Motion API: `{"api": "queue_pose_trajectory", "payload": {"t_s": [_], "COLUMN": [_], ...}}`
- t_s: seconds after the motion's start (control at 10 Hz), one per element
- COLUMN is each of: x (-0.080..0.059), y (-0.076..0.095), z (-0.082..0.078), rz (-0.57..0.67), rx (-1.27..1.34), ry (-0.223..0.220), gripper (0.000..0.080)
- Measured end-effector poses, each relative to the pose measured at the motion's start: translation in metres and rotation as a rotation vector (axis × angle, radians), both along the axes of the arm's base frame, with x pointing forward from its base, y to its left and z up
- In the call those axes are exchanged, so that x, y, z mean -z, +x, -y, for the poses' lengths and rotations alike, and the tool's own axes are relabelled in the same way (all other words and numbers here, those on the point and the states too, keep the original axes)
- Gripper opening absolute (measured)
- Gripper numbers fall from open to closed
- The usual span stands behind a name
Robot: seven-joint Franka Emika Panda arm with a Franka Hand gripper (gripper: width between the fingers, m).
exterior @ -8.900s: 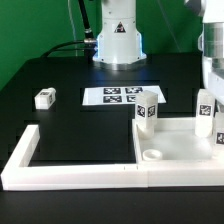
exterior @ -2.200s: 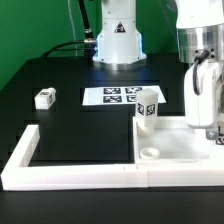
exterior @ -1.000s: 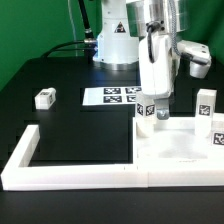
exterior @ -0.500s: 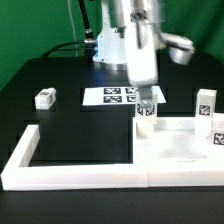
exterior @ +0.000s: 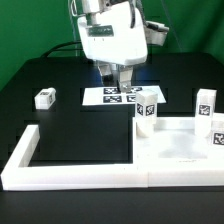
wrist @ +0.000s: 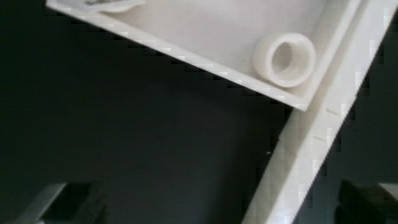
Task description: Assemble square table
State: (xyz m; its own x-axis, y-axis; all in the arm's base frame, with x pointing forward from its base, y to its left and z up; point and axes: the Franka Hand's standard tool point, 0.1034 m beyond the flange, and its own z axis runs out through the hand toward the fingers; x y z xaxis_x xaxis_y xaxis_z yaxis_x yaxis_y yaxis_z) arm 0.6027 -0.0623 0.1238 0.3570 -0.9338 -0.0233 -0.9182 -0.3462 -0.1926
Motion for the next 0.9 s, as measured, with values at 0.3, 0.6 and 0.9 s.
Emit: {"api": "queue_pose_trajectory", "payload": {"t_s": [0.3,0.6,0.9], "x": [0.014,0.048,0.047], "y": [-0.013,-0.078,-0.076], "z": [0.016,0.064,0.064], "rz": [0.032,-0.023,-0.017], "rx": [-0.285,-0.57,-0.773], "ry": [-0.062,-0.117,-0.194], "gripper": [0.0649,0.0649,0.0649]}}
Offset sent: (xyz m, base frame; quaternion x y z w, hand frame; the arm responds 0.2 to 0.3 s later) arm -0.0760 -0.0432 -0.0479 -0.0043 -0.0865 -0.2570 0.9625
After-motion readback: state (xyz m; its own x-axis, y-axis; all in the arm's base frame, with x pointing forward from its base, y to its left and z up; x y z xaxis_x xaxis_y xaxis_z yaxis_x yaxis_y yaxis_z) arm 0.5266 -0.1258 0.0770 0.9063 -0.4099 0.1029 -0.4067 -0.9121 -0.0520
